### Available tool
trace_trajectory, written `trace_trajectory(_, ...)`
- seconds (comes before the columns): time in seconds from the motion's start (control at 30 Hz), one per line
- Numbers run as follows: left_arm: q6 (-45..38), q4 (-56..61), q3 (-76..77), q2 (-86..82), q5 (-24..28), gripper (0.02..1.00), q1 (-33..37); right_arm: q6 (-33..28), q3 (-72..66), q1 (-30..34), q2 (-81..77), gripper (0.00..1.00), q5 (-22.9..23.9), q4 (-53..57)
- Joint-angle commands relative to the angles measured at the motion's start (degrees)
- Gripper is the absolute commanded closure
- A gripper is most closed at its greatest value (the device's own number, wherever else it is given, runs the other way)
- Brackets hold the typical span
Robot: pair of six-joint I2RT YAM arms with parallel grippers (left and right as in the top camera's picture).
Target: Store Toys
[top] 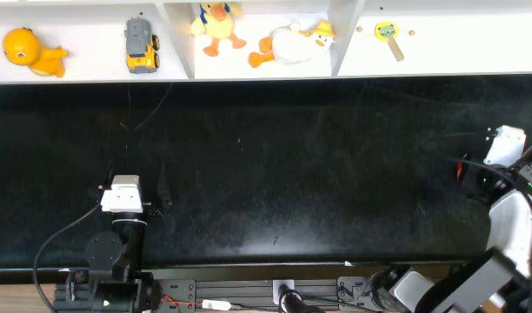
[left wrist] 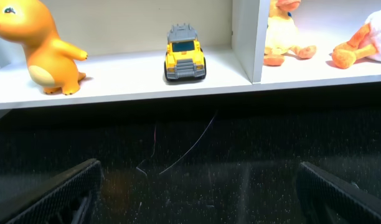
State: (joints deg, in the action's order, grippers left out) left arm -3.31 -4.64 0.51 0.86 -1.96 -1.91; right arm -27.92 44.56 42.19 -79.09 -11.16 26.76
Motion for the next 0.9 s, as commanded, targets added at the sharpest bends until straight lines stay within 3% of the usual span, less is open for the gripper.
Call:
trace_trajectory(0.03,0.8,-0.2,0.0,-0.7,0.4,0.02,-0.5,4.8,5.6,-3.3,3.6,0.45,1.0,1.0)
trace_trajectory(0.5,0.8,-0.2,0.0,-0.7,0.4,0.02,-0.5,18.9,26.4,-9.6,-9.5,0.463,3.3,2.1)
trace_trajectory(0.73,0.8,-0.2,0.0,-0.7,0.4,0.02,-0.5,19.1,37.3,-14.9,-19.6,0.463,4.0,0.6)
trace_trajectory(0.9,0.8,-0.2,0.0,-0.7,0.4,0.02,-0.5,19.1,45.4,-18.3,-27.3,0.463,9.2,0.2)
